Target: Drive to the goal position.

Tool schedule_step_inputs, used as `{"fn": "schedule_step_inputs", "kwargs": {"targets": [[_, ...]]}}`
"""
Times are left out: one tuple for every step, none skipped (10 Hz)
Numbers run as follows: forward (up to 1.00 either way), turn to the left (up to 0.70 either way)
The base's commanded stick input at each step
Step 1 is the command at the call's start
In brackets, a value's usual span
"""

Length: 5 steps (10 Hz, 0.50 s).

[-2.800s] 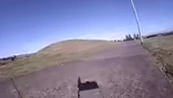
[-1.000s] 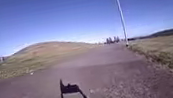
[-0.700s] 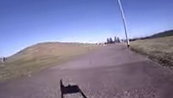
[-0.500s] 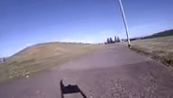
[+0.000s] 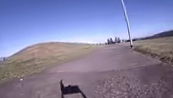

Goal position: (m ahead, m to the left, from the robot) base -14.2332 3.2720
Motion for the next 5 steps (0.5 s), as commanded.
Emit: {"fn": "schedule_step_inputs", "kwargs": {"targets": [[0.7, 0.0], [0.7, 0.0], [0.7, 0.0], [0.7, 0.0], [0.7, 0.0]]}}
